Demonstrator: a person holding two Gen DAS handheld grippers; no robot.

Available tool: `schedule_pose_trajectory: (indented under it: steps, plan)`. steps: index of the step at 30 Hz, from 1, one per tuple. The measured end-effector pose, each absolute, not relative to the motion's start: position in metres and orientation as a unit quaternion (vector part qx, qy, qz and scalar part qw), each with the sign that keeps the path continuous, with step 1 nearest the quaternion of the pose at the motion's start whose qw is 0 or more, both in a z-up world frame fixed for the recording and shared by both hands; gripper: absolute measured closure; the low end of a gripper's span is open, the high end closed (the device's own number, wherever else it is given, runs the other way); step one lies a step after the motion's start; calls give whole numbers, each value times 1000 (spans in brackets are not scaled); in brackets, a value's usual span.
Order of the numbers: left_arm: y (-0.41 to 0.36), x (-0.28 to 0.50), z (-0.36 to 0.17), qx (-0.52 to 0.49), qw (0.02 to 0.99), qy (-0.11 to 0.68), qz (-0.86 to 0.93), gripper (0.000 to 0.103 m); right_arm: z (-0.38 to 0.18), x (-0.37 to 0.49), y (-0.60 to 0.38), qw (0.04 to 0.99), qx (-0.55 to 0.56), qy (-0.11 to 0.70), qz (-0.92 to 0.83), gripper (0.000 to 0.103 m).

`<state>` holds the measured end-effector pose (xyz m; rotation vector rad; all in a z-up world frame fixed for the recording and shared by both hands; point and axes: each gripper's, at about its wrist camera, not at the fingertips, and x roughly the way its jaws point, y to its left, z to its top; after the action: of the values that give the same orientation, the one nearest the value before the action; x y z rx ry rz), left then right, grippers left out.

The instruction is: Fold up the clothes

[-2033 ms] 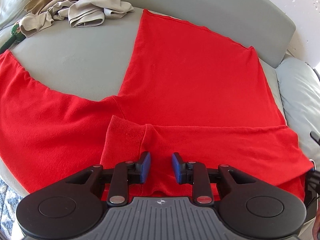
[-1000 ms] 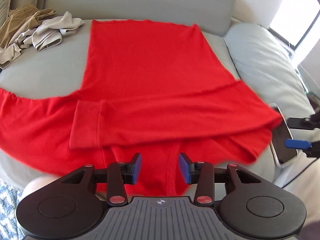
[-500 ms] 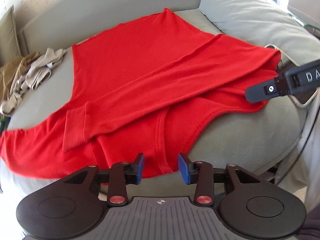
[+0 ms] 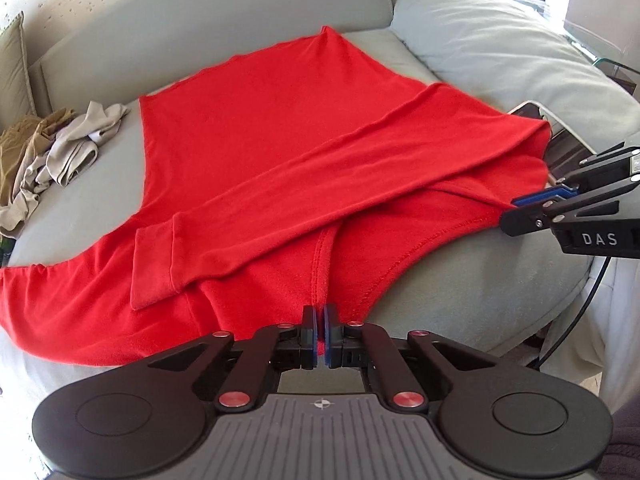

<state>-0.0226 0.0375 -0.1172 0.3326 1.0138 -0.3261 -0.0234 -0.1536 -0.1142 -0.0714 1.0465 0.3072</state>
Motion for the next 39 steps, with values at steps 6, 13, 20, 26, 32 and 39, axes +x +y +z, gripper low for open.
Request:
schedule_pose_trajectory:
  steps: [6,13,20,26,32,39]
  plan:
    - [38,-25,-113,126,846,496,-148,62,-125,-16,-163,832,19,529,167,53]
    - [60,-19,-79,24,857,479,-189,60,-79,-15,-218,841,112,509,146,45]
    - [51,37,-86,-47,863,476,-164,65,-78,42,-284,832,264,478,101,46]
    - [17,72,-116,-32,845,500,-186,75,-120,104,-306,808,334,482,59,48]
    - [0,82,-134,12,836,509,-206,79,-154,146,-299,782,342,520,41,45]
    - [4,86,-136,-5,830,516,-213,78,-157,170,-291,798,395,445,98,47]
